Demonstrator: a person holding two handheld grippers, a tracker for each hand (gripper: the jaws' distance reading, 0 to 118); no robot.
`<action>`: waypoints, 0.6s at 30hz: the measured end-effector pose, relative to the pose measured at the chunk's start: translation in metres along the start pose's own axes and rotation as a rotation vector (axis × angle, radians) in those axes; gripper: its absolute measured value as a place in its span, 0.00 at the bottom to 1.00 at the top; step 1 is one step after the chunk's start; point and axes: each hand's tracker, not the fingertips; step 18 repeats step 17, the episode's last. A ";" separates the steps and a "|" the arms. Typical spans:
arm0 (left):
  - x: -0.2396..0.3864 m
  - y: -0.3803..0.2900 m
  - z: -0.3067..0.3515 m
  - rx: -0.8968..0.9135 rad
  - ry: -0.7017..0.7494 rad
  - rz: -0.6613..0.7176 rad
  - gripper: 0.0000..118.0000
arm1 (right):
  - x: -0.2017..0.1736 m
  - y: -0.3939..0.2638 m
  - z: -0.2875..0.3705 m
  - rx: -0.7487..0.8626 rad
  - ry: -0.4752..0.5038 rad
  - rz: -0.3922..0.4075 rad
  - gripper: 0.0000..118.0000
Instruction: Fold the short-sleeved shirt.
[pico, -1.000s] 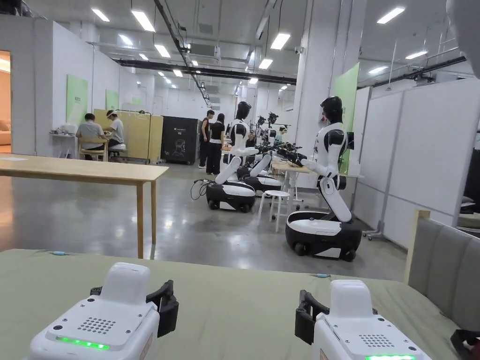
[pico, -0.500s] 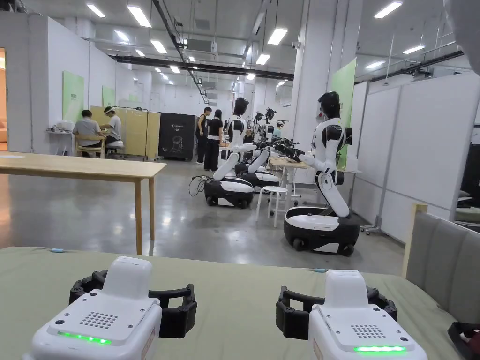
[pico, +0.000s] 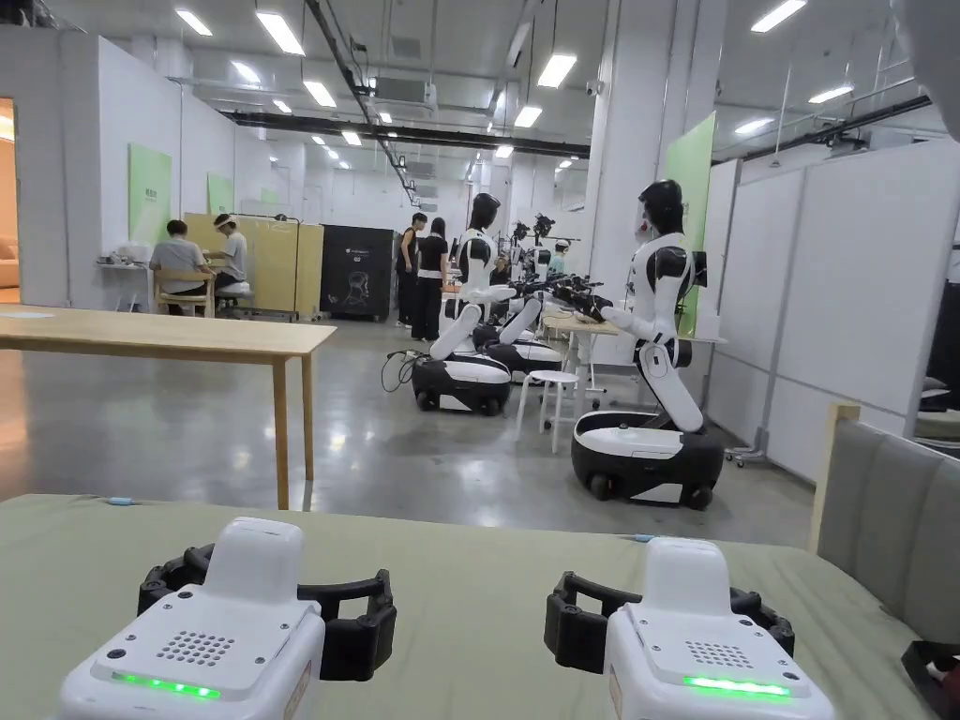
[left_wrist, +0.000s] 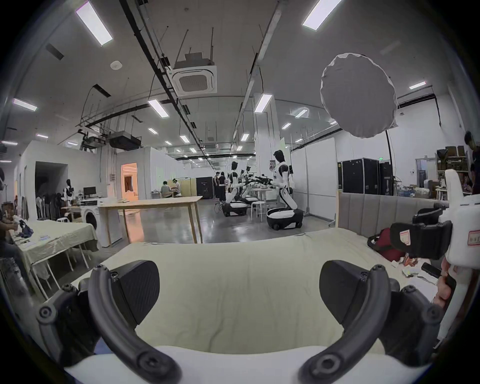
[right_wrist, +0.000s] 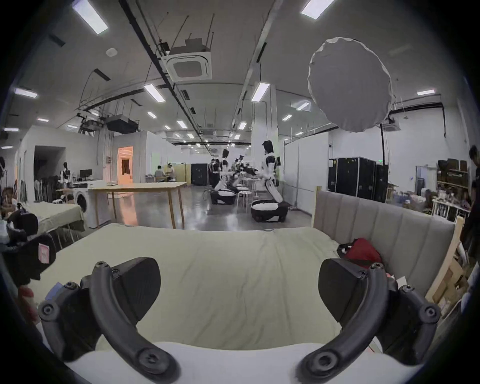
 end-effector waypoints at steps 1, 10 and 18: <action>0.000 0.000 0.000 -0.002 0.001 0.000 1.00 | 0.001 0.001 0.001 -0.001 0.004 -0.005 1.00; -0.001 -0.002 0.000 -0.007 0.010 0.012 1.00 | 0.006 0.008 0.004 0.020 -0.025 -0.035 1.00; 0.000 -0.001 0.001 0.000 0.010 0.016 1.00 | 0.012 0.010 0.007 0.033 0.040 -0.064 1.00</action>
